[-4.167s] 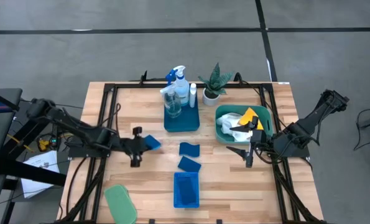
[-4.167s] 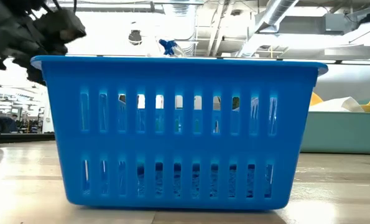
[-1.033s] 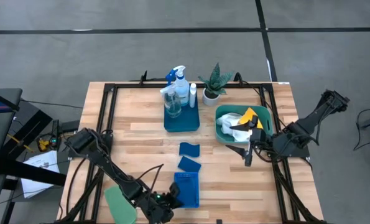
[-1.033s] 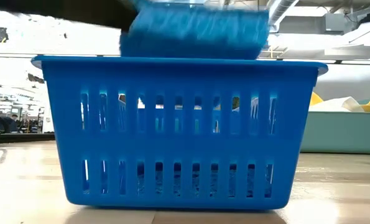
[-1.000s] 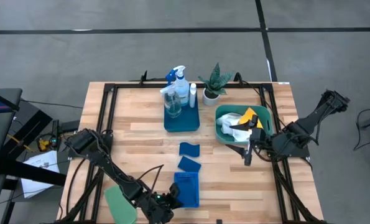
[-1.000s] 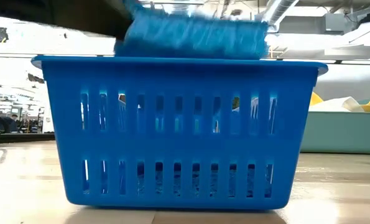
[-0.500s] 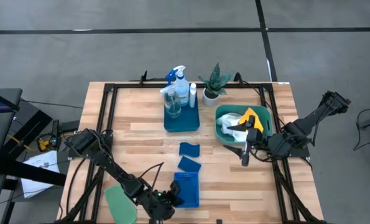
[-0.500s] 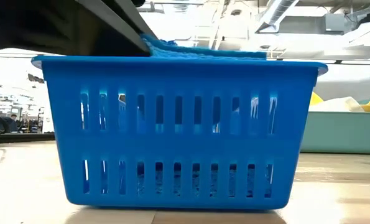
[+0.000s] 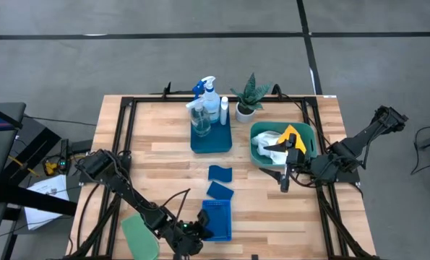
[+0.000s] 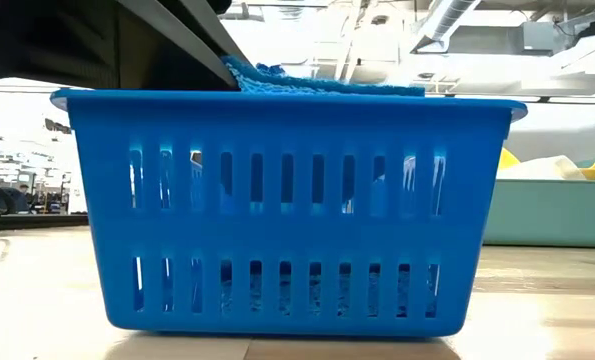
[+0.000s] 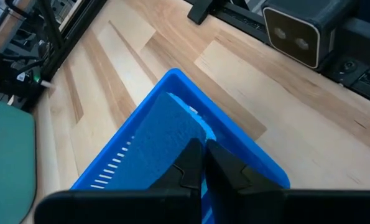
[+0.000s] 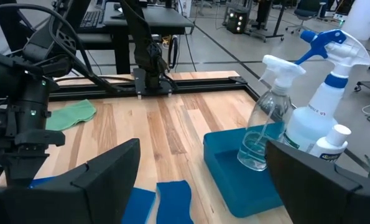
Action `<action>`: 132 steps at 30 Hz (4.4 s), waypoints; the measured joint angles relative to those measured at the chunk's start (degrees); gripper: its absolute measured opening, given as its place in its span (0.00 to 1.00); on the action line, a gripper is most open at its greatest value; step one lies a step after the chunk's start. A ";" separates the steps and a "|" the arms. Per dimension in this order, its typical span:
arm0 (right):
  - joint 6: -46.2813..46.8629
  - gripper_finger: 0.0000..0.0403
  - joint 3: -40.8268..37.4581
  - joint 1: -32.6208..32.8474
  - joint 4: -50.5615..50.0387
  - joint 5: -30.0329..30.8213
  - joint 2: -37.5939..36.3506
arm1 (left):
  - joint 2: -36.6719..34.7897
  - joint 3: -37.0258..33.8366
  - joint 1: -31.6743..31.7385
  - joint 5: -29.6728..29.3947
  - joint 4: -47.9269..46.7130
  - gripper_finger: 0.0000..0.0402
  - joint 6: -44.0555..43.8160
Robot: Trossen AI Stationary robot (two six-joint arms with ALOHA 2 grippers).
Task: Pick & Place Kitchen Items
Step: Put the blue sponge into the blue basket, then adjust the blue basket, then put the green microfiber towel into the green bin
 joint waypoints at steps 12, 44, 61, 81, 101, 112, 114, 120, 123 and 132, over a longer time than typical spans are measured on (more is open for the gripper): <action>0.00 0.83 0.00 0.00 0.01 -0.02 0.00 | -0.09 0.00 0.00 0.04 -0.17 0.01 -0.24; 0.02 0.83 0.00 0.02 -0.01 -0.11 0.00 | -0.33 0.00 -0.01 0.43 -1.69 0.36 -5.51; 0.02 0.83 0.00 0.02 -0.04 -0.13 -0.02 | -5.28 -0.02 -3.87 -11.84 -11.15 0.35 -12.31; -0.02 0.83 0.00 0.04 0.06 -0.13 -0.02 | -6.95 -9.70 5.66 -9.52 -24.35 0.01 -37.51; 0.00 0.83 0.00 0.04 0.00 -1.62 -0.02 | -6.93 -9.73 6.04 -9.51 -14.71 0.01 -31.10; 0.01 0.83 0.00 0.04 -0.02 -1.64 -0.02 | -6.86 -12.29 7.10 -11.09 -14.58 0.01 -33.38; 0.00 0.83 0.00 0.04 -0.02 -1.64 -0.02 | -7.03 -12.87 7.08 -12.12 -16.48 0.01 -35.02; 0.00 0.83 0.00 0.04 -0.06 -1.64 -0.02 | -12.02 -14.27 6.37 -12.17 -23.83 0.01 -43.67; 0.02 0.83 -0.02 0.04 -0.20 -1.64 -0.02 | -15.83 -16.43 5.24 -12.00 -23.46 0.01 -46.79; 0.02 0.83 -0.02 0.09 0.11 -1.64 -0.02 | -28.82 -24.75 -0.06 -6.67 -21.49 0.05 -59.63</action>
